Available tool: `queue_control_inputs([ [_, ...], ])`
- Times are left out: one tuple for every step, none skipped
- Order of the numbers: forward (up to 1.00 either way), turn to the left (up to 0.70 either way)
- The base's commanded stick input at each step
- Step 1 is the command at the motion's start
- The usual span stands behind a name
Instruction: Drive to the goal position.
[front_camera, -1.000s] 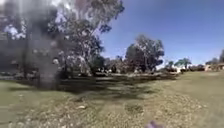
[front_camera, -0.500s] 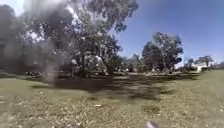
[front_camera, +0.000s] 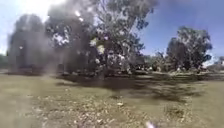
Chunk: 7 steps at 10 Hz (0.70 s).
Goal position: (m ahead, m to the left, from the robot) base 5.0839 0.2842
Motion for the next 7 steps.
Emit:
queue_control_inputs([
  [0.00, 0.45],
  [0.00, 0.45],
  [0.00, 0.45],
  [0.00, 0.45],
  [0.00, 0.45],
  [0.00, 0.45],
  [0.00, 0.45],
])
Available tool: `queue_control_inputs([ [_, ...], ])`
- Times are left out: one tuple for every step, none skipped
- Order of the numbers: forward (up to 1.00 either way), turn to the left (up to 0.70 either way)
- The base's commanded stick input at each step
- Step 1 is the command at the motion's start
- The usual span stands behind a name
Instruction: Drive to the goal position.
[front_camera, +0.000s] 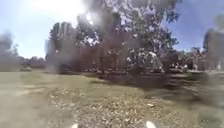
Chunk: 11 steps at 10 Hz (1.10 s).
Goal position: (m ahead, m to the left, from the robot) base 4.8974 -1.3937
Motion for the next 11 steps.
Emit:
queue_control_inputs([
  [0.00, 0.45],
  [0.00, 0.45],
  [0.00, 0.45],
  [0.00, 0.45],
  [0.00, 0.32],
  [0.00, 0.06],
  [0.00, 0.00],
  [0.00, 0.00],
  [0.00, 0.00],
  [0.00, 0.00],
  [0.00, 0.00],
])
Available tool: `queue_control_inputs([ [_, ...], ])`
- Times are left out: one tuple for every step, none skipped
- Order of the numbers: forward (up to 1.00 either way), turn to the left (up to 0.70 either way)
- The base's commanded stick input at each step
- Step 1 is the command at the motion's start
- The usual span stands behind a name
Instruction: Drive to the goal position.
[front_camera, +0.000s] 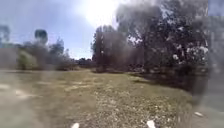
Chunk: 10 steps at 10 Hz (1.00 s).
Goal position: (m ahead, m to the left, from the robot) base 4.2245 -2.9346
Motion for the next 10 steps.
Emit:
queue_control_inputs([
  [0.00, 0.00],
  [0.00, 0.00],
  [0.00, 0.00],
  [0.00, 0.00],
  [0.22, 0.08],
  [0.59, 0.23],
  [0.70, 0.25],
  [0.70, 0.21],
  [0.70, 0.17],
  [0.70, 0.14],
])
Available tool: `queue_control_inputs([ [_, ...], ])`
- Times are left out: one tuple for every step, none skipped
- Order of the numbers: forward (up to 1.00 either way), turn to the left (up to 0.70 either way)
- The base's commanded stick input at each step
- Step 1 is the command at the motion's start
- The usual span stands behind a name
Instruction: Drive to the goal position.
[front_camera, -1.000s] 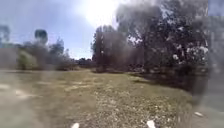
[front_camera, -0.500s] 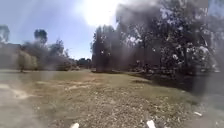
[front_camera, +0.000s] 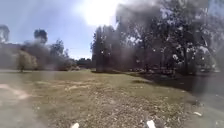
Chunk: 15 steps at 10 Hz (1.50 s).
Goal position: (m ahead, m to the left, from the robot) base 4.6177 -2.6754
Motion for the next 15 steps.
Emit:
queue_control_inputs([
  [0.70, 0.10],
  [0.70, 0.07],
  [0.70, 0.03],
  [0.70, 0.00],
  [0.70, 0.00],
  [0.70, 0.00],
  [0.70, 0.00],
  [0.70, 0.00],
  [0.70, 0.00],
  [0.70, 0.00],
  [0.70, 0.00],
  [0.70, 0.00],
  [0.70, 0.00],
  [0.70, 0.00],
  [0.70, 0.00],
])
